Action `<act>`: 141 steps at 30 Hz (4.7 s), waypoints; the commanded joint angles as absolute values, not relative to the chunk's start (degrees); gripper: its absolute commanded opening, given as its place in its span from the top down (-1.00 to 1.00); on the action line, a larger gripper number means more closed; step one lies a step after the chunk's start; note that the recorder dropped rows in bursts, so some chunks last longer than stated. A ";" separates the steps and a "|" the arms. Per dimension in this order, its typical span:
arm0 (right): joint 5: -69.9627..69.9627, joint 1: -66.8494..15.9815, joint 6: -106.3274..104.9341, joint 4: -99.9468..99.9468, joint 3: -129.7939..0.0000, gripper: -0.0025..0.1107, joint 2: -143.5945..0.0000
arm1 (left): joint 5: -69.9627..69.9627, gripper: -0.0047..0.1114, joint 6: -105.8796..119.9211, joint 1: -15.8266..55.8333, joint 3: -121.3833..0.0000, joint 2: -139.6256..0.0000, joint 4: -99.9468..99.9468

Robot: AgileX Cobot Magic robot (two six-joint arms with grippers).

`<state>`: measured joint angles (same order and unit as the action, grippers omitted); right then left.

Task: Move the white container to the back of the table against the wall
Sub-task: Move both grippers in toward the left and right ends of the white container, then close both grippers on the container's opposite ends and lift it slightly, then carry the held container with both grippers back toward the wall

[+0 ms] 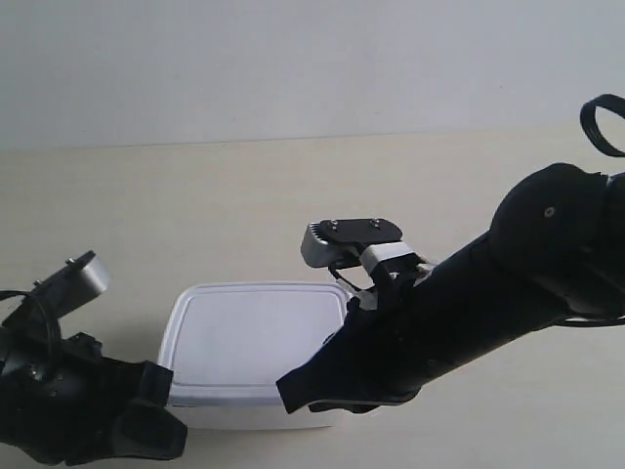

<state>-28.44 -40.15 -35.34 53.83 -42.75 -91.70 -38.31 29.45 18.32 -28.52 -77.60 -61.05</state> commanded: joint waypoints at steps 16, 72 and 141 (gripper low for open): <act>-26.32 -40.37 -35.82 53.99 -43.23 0.96 -99.31 | -27.67 0.92 31.30 23.45 -33.99 -91.09 -63.80; -12.31 -40.27 -34.75 46.09 -55.88 0.96 -109.55 | -17.87 0.92 31.30 18.15 -47.04 -101.73 -58.75; -15.47 -31.01 -31.45 40.00 -83.24 0.96 -126.12 | -13.97 0.92 31.40 13.69 -72.39 -119.55 -57.53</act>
<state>-16.70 -31.38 -31.54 40.56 -82.44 -126.09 -14.91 31.15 13.91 -70.82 -119.07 -58.21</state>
